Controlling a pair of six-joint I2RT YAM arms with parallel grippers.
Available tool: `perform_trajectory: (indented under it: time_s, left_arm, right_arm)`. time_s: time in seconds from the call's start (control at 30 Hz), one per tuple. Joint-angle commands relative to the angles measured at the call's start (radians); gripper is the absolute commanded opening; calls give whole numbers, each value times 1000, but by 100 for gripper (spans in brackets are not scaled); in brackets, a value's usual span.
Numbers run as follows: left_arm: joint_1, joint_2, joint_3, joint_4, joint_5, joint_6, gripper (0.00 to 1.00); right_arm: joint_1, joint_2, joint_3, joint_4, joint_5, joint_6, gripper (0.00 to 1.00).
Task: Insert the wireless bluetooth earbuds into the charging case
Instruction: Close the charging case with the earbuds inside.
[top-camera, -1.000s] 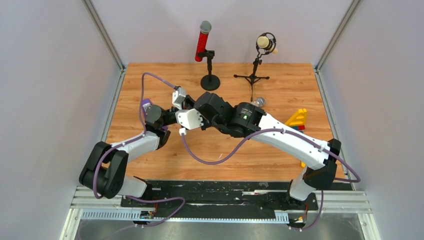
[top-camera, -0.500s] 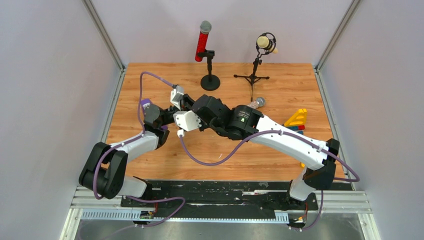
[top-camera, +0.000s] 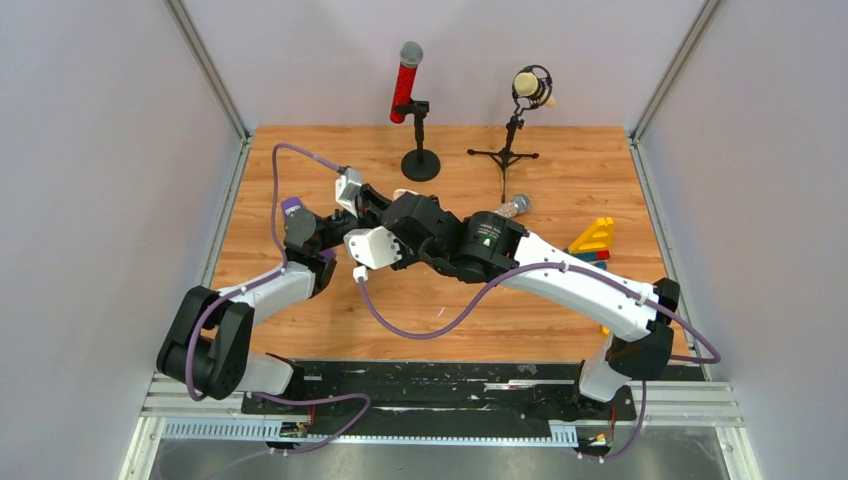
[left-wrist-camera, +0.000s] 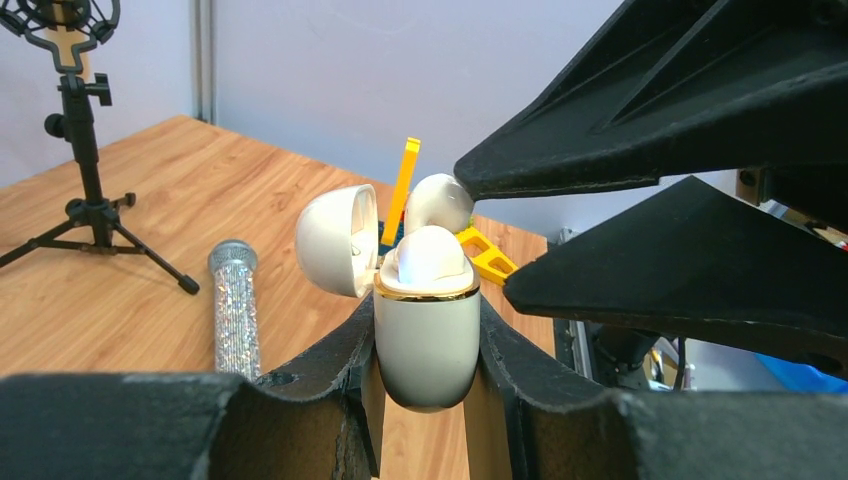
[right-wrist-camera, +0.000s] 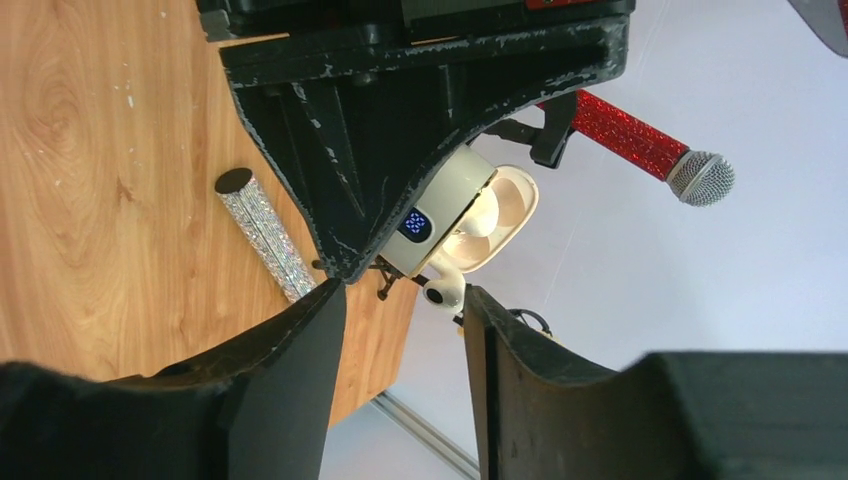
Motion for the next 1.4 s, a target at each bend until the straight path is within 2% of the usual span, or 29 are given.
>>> perform_trajectory:
  time_s: [0.0, 0.23, 0.43, 0.6, 0.8, 1.37]
  left_arm:
    - [4, -31, 15, 58, -24, 9, 3]
    - [4, -33, 14, 73, -11, 15, 3]
    - [4, -41, 13, 104, 13, 18, 3]
    - [4, -51, 14, 136, 49, 19, 3]
    - [4, -66, 16, 146, 76, 17, 3]
    - [4, -77, 7, 188, 112, -5, 3]
  right_arm:
    - [10, -14, 75, -20, -35, 27, 51]
    - [10, -33, 188, -27, -90, 30, 66]
    - [-22, -58, 290, -35, -149, 51, 74]
    - [-156, -64, 307, -22, -197, 65, 75]
    - [-302, -49, 207, 4, -225, 59, 75]
    - [-315, 36, 237, -57, -384, 128, 74]
